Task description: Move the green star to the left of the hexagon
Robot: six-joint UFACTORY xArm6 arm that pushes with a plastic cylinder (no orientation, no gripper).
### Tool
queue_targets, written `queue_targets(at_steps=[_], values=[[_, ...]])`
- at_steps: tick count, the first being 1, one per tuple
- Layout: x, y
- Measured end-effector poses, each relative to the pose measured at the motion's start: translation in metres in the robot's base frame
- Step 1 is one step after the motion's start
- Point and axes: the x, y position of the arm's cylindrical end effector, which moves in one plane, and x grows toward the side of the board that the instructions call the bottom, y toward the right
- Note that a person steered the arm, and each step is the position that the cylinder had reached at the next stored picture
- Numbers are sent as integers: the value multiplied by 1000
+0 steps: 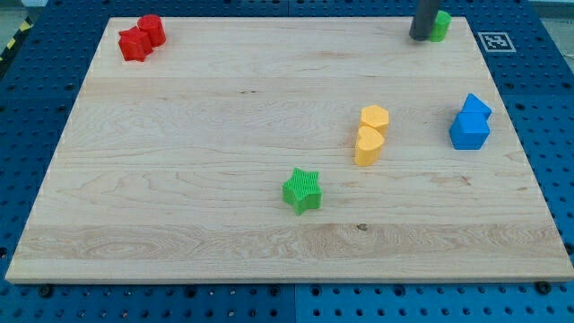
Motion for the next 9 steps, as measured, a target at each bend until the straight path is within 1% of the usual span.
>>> queue_targets(at_steps=[1, 2, 3, 6, 7, 8, 9], values=[[0, 1], [39, -25], [51, -30], [62, -31], [75, -31], [109, -31], [121, -25]])
